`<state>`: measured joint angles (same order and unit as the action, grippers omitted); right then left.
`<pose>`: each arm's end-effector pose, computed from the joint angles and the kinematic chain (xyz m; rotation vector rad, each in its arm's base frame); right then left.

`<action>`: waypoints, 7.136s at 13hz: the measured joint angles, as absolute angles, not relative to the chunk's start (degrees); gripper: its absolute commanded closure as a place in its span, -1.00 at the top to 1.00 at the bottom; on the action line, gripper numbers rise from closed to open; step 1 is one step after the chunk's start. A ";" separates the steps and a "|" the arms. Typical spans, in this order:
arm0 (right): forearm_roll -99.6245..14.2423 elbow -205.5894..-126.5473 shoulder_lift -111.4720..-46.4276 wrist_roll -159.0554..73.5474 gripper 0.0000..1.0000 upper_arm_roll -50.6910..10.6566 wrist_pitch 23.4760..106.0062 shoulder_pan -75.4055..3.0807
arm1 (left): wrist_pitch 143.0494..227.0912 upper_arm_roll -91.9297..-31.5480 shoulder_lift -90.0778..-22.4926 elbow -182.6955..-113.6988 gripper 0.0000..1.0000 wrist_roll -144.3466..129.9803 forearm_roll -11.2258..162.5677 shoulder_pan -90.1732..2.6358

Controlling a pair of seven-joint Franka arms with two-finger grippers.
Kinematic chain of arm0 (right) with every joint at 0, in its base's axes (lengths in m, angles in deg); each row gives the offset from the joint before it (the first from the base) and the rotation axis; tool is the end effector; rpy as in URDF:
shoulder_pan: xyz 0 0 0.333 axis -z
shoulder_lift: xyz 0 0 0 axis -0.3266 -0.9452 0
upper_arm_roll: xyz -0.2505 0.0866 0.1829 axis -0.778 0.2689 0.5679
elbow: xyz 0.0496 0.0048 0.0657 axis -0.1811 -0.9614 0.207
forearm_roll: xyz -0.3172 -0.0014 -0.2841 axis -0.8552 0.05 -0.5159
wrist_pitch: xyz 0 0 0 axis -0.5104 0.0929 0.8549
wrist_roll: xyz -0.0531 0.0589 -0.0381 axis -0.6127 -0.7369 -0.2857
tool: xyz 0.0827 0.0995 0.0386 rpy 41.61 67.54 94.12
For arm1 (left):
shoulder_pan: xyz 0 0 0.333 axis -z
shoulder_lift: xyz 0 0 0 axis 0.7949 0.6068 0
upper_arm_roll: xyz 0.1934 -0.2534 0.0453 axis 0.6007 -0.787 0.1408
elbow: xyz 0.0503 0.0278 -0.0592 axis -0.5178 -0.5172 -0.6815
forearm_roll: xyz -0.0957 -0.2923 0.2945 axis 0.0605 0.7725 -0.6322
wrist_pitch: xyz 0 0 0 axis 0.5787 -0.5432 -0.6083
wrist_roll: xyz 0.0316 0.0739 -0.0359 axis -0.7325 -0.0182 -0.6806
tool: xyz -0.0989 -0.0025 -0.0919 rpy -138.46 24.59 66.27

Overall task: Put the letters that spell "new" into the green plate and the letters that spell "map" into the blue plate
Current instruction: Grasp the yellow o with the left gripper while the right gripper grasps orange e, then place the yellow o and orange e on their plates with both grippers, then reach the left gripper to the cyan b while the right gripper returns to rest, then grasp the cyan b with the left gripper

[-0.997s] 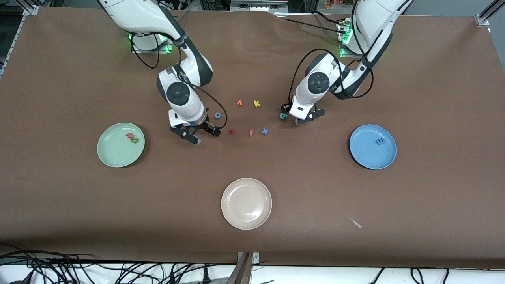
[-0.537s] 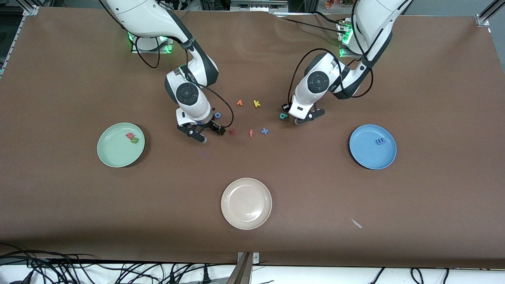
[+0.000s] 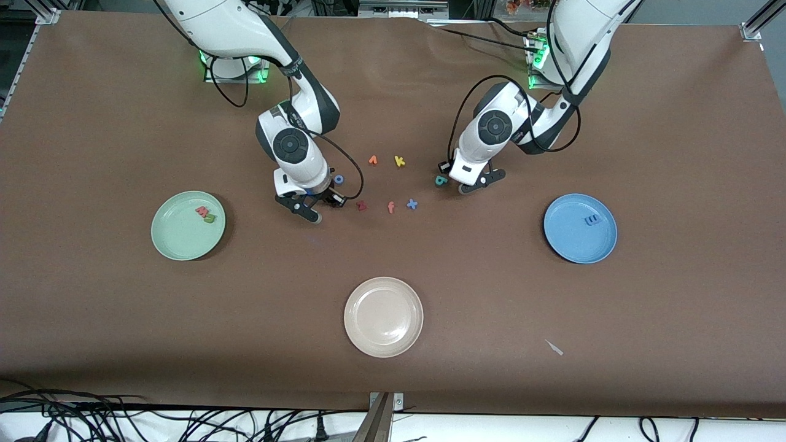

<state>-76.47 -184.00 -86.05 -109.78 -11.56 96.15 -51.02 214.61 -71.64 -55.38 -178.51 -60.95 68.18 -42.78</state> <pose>0.5048 0.3544 0.1253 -3.0038 0.8073 0.0763 0.4092 -0.3483 0.1169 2.9859 0.6707 -0.3879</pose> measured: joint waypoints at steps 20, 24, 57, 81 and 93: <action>-76.75 -174.54 -83.04 -55.55 1.00 -35.18 66.41 -40.16 | 194.08 -69.83 -58.40 -163.86 -0.62 -37.87 57.26 -70.77; -76.71 -173.46 -83.26 -54.64 1.00 -34.69 66.54 -40.19 | 194.34 -69.80 -54.27 -164.01 -0.61 -29.78 52.99 -76.95; -78.40 -160.45 -58.21 -53.77 1.00 -25.74 39.74 -30.67 | 206.42 -85.32 -43.10 -163.36 0.93 -92.01 51.21 -55.47; -78.39 -160.39 -58.54 -54.03 1.00 -25.32 39.72 -30.59 | 212.07 -84.19 -42.79 -166.83 -0.75 -110.93 41.95 -53.43; -78.39 -160.38 -58.55 -54.03 1.00 -25.29 39.72 -30.58 | 198.98 -84.57 -50.49 -159.13 -0.96 -93.21 40.07 -63.14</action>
